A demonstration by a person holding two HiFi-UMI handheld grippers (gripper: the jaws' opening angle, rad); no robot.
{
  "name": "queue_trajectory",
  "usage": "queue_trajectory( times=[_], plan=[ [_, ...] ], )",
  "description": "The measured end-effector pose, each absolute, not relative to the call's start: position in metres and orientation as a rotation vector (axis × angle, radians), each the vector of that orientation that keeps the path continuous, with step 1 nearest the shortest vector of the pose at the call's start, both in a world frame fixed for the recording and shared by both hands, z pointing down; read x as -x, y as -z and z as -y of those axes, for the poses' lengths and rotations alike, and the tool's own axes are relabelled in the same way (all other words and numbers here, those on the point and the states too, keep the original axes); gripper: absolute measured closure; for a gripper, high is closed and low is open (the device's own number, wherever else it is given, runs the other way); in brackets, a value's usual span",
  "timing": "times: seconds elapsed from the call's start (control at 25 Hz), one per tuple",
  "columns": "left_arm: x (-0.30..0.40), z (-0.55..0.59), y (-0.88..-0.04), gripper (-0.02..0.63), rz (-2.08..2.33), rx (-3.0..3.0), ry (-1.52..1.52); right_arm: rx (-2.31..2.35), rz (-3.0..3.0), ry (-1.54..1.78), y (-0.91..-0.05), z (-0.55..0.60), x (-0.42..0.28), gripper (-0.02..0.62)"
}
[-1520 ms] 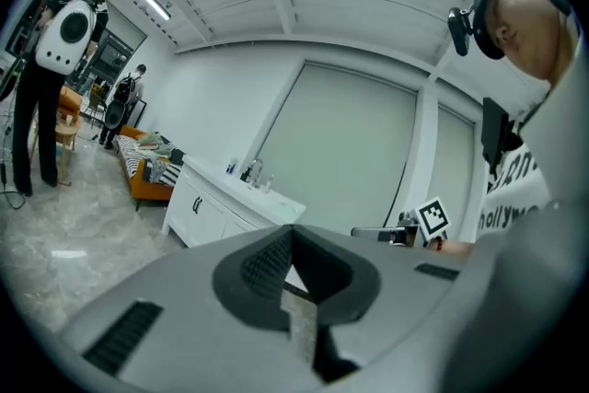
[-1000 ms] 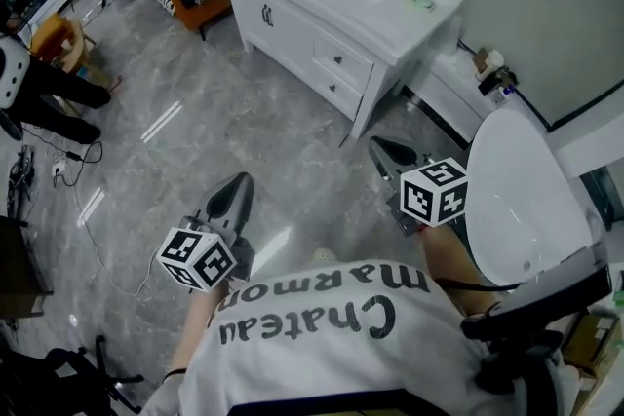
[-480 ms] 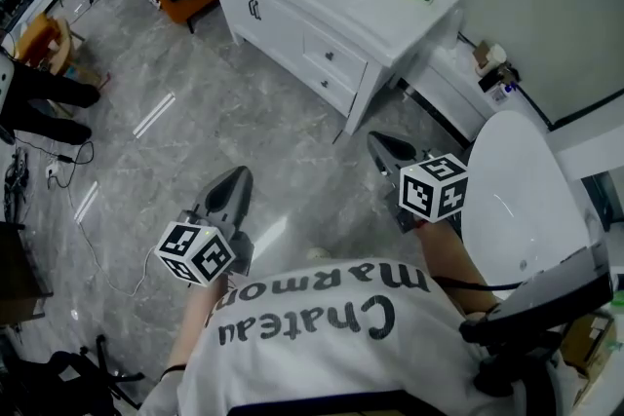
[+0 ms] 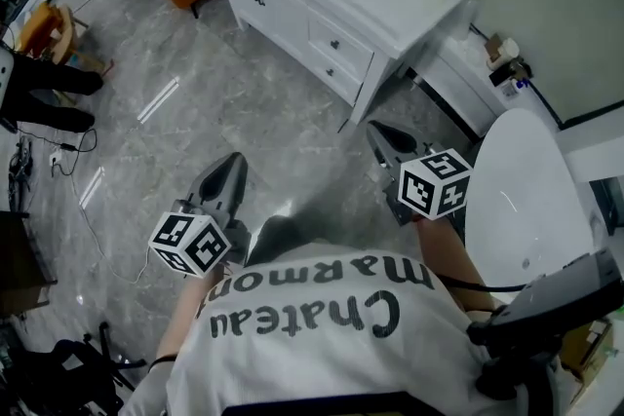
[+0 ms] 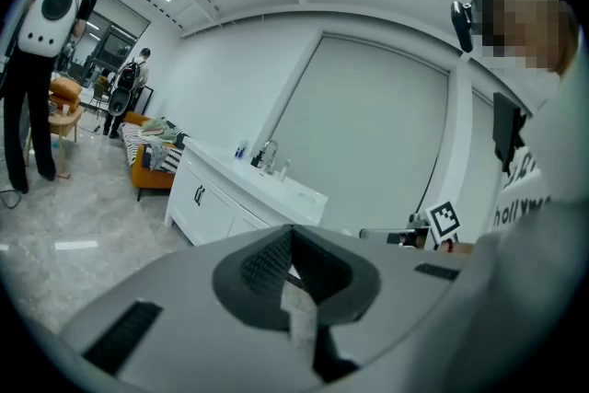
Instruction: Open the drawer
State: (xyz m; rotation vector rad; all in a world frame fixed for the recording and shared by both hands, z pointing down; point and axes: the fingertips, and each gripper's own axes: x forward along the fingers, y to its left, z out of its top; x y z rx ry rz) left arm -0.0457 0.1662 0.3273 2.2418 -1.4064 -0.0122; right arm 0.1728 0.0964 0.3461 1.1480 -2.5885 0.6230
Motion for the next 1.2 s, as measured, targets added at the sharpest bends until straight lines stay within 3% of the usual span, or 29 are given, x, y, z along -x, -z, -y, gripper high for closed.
queue_trajectory(
  times=[0.4, 1.2],
  plan=[
    [0.028, -0.099, -0.336, 0.601, 1.180, -2.410, -0.104, -1.240, 2.516, -0.683, -0.360, -0.061, -0.161, 0.589],
    [0.107, 0.076, -0.313, 0.601, 0.934, -2.549, -0.212, -1.565, 2.426, -0.729, -0.342, 0.085, -0.090, 0.589]
  ],
)
